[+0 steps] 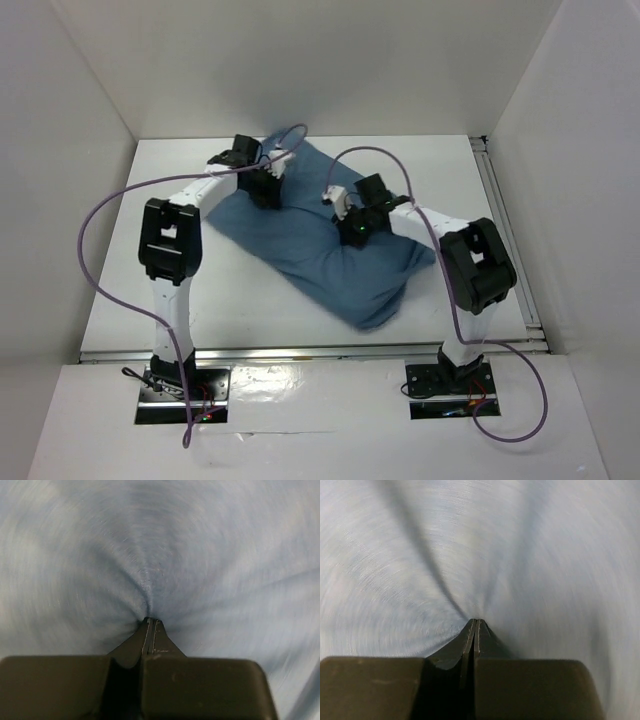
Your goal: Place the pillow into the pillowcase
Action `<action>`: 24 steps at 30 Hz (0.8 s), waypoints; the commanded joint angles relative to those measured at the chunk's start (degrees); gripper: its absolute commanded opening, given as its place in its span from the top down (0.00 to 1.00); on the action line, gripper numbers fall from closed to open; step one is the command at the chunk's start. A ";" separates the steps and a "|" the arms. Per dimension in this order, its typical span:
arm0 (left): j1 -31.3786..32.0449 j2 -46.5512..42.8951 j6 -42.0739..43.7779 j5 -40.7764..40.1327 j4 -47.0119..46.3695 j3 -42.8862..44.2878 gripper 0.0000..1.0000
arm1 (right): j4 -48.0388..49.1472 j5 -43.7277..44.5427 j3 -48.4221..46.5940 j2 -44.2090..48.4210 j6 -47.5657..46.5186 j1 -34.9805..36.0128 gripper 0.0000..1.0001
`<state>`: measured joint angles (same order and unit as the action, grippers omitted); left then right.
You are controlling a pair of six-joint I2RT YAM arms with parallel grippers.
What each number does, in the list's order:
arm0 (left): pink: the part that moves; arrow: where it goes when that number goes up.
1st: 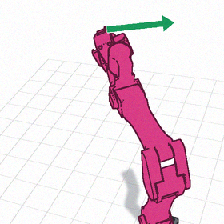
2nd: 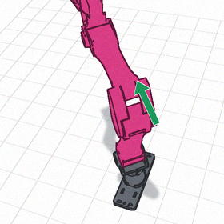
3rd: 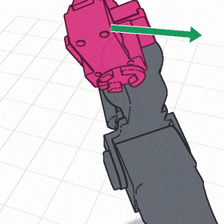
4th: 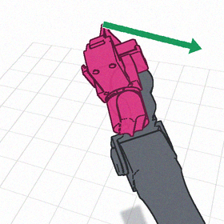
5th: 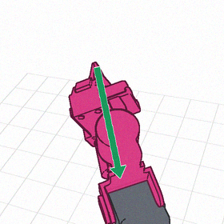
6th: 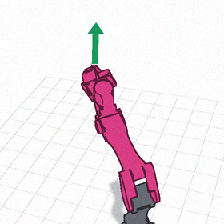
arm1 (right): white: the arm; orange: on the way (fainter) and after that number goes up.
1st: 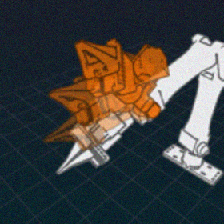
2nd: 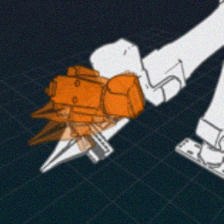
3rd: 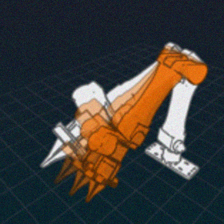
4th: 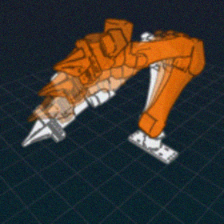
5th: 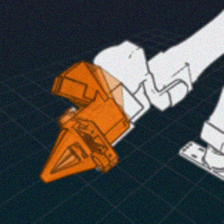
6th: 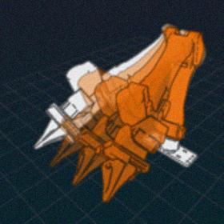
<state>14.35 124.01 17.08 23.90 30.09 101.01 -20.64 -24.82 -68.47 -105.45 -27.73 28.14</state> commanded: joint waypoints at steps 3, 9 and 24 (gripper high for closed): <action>-8.01 -2.54 3.05 -4.75 9.89 -6.08 1.00 | -6.60 15.77 4.57 -0.64 -8.74 -10.99 1.00; -7.24 -7.71 -0.20 -0.17 12.01 -9.07 1.00 | -7.83 15.77 -0.87 -2.03 -7.26 -13.55 1.00; -4.77 -17.66 -5.66 2.38 13.23 -15.77 1.00 | -8.19 11.90 -16.00 -8.30 2.32 -18.21 1.00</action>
<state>10.04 107.44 11.75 29.82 38.74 84.05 -23.68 -19.05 -84.49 -114.59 -26.94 12.40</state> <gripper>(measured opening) 0.023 0.005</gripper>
